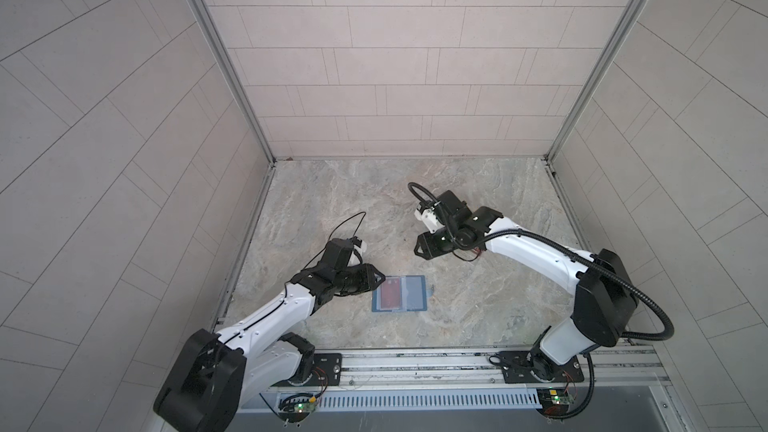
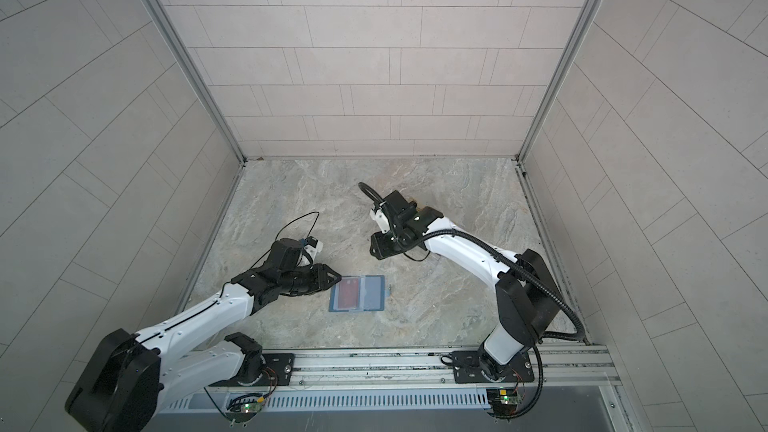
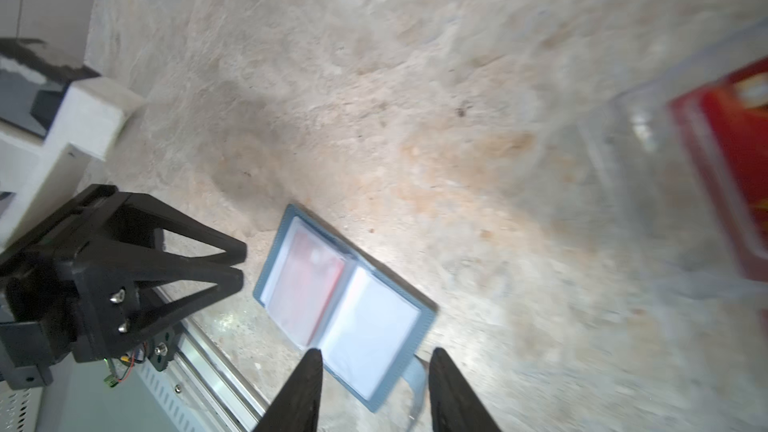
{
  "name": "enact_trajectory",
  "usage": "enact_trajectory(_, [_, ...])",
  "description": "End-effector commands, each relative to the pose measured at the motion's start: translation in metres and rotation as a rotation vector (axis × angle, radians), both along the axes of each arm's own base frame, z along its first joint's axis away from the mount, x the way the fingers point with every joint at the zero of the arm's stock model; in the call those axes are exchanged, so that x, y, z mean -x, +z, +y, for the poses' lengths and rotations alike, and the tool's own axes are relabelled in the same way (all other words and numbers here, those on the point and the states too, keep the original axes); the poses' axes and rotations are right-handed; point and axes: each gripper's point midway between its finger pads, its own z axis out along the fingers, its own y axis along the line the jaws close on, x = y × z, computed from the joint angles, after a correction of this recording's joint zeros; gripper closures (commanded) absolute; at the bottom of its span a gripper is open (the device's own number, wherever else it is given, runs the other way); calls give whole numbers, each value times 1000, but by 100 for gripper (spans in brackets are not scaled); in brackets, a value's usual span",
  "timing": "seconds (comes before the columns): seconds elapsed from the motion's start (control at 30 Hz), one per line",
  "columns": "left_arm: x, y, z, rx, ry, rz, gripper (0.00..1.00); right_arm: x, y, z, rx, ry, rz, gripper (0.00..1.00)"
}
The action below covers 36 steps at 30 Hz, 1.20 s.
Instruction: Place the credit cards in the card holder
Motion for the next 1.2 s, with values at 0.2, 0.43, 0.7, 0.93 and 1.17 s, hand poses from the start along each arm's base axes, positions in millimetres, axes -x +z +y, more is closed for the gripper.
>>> enact_trajectory(0.2, [-25,19,-6,-78,-42,-100,62,-2,-10,-96,305,176,79,56])
enact_trajectory(0.43, [-33,20,-13,-64,-47,-102,61,-23,-30,-130,408,153,115,56])
enact_trajectory(0.7, [-31,19,-12,-64,-43,-97,60,-45,-39,-137,436,132,88,57])
enact_trajectory(0.93, [-33,17,-13,-64,-38,-90,60,-57,-53,-144,500,134,90,57])
enact_trajectory(1.17, [-35,19,-13,-67,-37,-89,60,-63,-61,-145,518,144,90,58])
